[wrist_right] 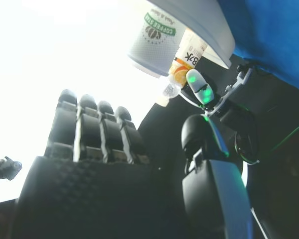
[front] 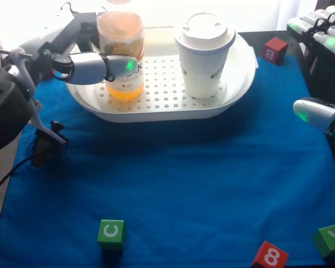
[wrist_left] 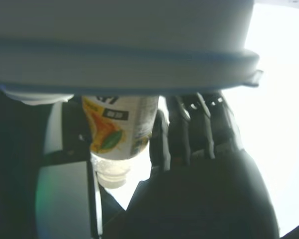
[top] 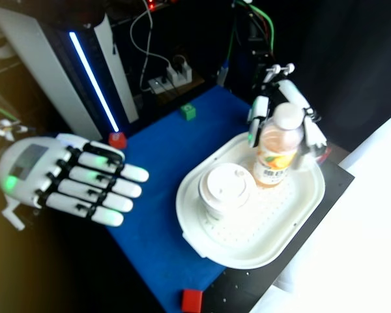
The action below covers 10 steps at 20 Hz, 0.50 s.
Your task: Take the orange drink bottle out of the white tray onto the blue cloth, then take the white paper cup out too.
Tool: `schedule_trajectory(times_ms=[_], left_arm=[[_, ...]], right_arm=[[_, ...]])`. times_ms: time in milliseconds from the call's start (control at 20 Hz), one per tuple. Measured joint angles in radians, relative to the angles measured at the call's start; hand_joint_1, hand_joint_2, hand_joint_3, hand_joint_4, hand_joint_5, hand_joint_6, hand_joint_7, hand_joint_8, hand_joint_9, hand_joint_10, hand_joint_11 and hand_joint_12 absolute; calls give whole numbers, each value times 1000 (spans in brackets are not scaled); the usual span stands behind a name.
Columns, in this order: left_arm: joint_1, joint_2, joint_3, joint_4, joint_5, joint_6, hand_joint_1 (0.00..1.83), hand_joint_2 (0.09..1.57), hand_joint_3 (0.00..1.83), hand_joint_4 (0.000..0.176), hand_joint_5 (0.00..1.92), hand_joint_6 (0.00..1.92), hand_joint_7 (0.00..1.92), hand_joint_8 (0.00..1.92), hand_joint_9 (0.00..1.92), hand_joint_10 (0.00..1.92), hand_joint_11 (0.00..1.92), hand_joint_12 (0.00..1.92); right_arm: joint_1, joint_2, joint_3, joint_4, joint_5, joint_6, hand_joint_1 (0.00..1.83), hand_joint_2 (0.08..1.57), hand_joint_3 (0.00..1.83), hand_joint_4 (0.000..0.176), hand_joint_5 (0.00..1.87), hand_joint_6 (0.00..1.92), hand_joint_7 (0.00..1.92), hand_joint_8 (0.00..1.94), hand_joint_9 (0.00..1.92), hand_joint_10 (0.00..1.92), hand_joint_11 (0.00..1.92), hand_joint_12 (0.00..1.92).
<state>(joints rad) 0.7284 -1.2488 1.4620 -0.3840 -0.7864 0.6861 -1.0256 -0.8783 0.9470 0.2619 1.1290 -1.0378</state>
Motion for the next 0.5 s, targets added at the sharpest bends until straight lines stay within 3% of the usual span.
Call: schedule_trajectory(times_ms=[50, 100, 150, 200, 350, 400, 450, 500], left_arm=[[1, 5, -13, 4, -1, -3, 1123, 1219, 9, 0, 761, 1235, 828, 1421, 758, 1548, 684, 1885], [1, 13, -29, 27, -8, -1, 1141, 1253, 7, 0, 716, 1252, 755, 1547, 624, 1637, 575, 1914], [2, 24, -45, 45, -13, 0, 1151, 1262, 2, 0, 674, 1285, 772, 1535, 643, 1617, 610, 1919], [4, 39, -62, 57, -29, 0, 1198, 1230, 0, 0, 722, 1180, 844, 1464, 814, 1624, 774, 1921], [5, 107, -120, 83, -129, 2, 1226, 1187, 0, 0, 785, 1062, 927, 1343, 1022, 1520, 974, 1840], [5, 134, -146, 93, -187, 2, 1221, 1185, 0, 0, 792, 1074, 923, 1336, 1030, 1548, 982, 1867], [5, 157, -170, 103, -235, 6, 1058, 1191, 1, 0, 825, 1185, 940, 1236, 1078, 1557, 1022, 1887], [6, 176, -195, 117, -285, 9, 1012, 1179, 0, 60, 854, 1177, 984, 1170, 1106, 1507, 1049, 1854]], right_arm=[[-2, -1, 0, 1, 0, 0, 256, 1346, 7, 0, 0, 0, 0, 0, 0, 0, 0, 0], [-2, -2, 0, 2, -4, 0, 255, 1349, 8, 0, 0, 0, 0, 0, 0, 0, 0, 0], [-2, -3, 0, 0, -3, 0, 271, 1350, 7, 0, 0, 0, 0, 0, 0, 0, 0, 0], [-2, -3, 0, 0, -4, 0, 255, 1343, 3, 0, 0, 0, 0, 0, 0, 0, 0, 0], [-2, -3, 0, 5, -4, 0, 239, 1343, 3, 0, 0, 0, 0, 0, 0, 0, 0, 0], [-2, -3, 0, 5, -4, 0, 239, 1342, 2, 0, 0, 0, 0, 0, 0, 0, 0, 0], [-2, -3, 0, 3, -4, 0, 287, 1343, 1, 0, 0, 0, 0, 0, 0, 0, 0, 0], [-2, -3, 0, 3, -4, 0, 322, 1340, 0, 0, 0, 0, 0, 0, 0, 0, 0, 0]])
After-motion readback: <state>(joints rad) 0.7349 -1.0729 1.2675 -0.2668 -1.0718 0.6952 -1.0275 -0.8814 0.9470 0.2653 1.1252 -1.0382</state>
